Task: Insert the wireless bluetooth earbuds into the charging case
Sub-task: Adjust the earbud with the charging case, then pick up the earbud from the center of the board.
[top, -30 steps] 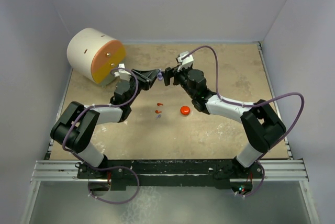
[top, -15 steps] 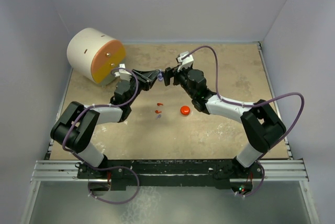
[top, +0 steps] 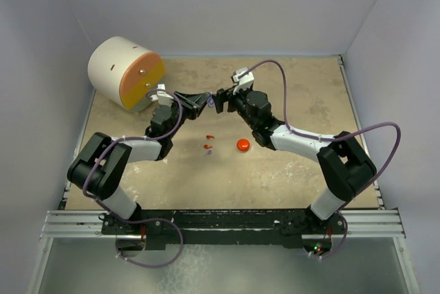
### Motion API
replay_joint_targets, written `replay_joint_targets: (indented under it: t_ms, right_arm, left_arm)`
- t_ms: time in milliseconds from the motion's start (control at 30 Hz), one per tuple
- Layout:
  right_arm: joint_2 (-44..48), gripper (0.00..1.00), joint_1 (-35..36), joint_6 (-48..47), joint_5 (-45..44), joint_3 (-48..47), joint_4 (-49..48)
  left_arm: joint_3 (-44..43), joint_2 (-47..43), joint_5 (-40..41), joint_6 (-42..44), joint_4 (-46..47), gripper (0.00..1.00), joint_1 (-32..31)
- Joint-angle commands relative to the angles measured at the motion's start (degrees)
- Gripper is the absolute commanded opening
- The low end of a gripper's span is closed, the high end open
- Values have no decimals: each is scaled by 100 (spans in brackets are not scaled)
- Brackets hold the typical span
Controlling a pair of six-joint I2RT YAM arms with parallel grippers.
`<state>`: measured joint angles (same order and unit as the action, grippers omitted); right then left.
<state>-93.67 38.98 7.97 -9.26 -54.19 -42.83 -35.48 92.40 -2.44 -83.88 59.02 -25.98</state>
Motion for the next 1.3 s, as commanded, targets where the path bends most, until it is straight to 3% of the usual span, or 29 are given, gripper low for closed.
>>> replay_joint_targets:
  t_ms: [0,400,733,1000,1267]
  right_arm:
    - [305,87,75,6,197,-69,-183]
    - [435,87,80,100,-67,-29,-139]
    - [759,86,135,237,-15,25,895]
    - [475,83,900,866,-182,89,2258]
    - [609,81,1497,1994,-193,579,2593]
  left_arm:
    - [-210,49,-99,165,262,0,14]
    - [-186,4,-99,185,232,0,106]
    - [313,-369,-232,167,256,0,878]
    - [555,-944,-257,350,-159,0,1140]
    - [795,-1494,-273,441,-509,0,1139]
